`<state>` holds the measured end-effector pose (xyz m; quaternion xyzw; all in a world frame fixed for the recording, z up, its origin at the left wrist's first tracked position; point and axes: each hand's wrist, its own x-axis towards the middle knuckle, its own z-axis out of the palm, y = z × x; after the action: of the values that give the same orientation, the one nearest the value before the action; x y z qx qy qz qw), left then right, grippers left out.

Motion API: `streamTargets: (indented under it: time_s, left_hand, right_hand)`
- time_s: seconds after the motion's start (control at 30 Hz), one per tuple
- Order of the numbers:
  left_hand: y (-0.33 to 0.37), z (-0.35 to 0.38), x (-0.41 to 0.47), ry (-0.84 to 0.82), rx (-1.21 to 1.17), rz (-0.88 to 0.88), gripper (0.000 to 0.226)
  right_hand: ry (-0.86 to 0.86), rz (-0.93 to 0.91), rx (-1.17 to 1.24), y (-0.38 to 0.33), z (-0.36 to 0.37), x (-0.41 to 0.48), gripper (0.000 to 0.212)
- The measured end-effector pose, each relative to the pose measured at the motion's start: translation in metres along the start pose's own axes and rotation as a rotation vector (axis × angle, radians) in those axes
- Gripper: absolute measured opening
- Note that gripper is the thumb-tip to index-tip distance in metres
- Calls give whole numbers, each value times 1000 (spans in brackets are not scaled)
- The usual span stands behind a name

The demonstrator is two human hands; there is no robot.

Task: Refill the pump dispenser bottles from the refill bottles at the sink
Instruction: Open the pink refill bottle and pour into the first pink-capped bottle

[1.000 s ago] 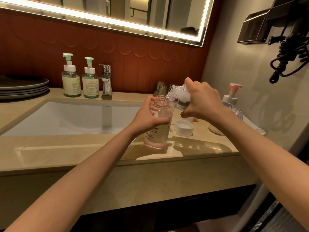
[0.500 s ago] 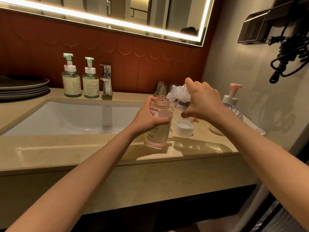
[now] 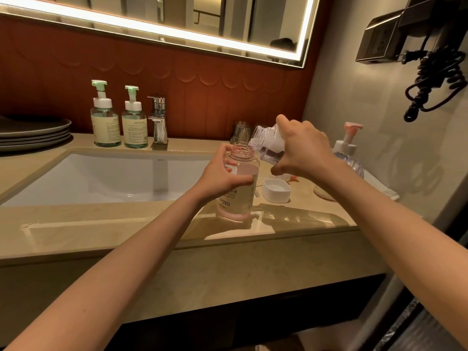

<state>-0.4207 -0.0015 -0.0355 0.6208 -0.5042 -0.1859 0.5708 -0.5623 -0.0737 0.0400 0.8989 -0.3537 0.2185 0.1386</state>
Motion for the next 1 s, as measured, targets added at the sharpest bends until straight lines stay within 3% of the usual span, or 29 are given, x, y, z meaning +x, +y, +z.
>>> streamTargets:
  time_s: [1.0]
  left_hand:
    - [1,0,-1,-1,30,-8,67]
  right_hand:
    - [-29,-17,-24,0,-4,0,90]
